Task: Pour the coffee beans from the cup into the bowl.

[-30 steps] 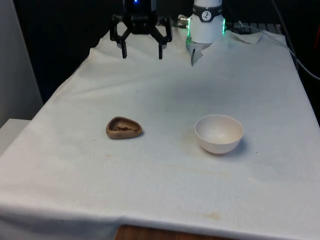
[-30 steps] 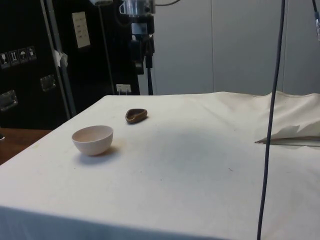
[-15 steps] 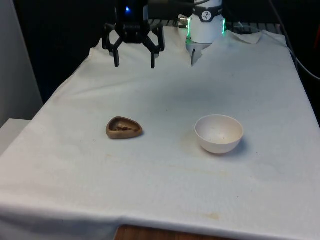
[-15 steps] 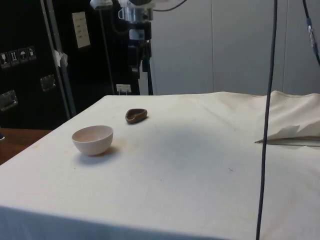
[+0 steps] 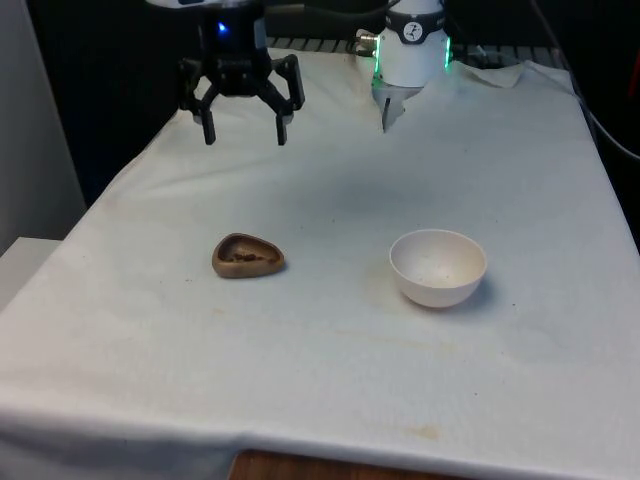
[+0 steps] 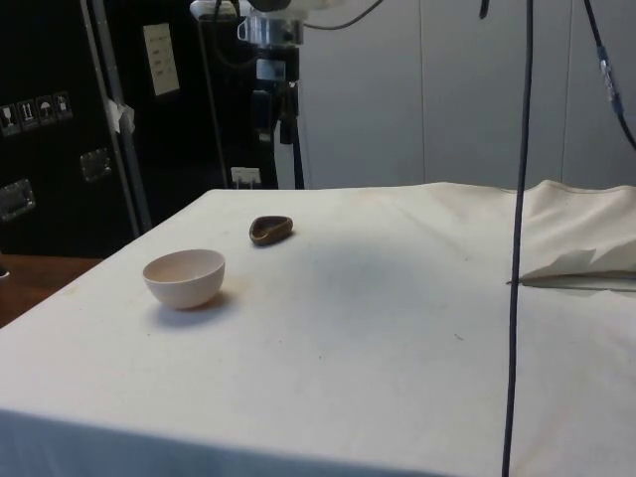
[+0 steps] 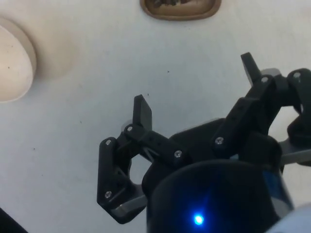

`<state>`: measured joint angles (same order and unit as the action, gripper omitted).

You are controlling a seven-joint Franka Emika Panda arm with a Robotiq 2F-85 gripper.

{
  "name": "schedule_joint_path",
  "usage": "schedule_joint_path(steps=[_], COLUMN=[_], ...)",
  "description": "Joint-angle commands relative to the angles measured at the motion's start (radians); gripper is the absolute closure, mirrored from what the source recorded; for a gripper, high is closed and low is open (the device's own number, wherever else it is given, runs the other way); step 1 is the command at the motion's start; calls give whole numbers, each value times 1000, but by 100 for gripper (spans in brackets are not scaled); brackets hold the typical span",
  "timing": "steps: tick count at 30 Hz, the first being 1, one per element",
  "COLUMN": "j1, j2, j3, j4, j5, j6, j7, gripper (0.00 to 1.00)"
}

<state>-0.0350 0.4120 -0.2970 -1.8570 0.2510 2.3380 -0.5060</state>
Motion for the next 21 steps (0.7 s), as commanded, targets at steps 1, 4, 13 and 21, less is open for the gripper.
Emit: schedule_joint_path(steps=[1,4,13,21], j1=[-10,-12,-10,-20], j2=[9,24,73,134], j3=[1,-13,-45,-53], j4=[11,23,69,116], j5=[12,20,16,37], j6=[-7,-7,-5,-3], j7=[-16,-32,-47,-59], gripper=[0,0,0,0])
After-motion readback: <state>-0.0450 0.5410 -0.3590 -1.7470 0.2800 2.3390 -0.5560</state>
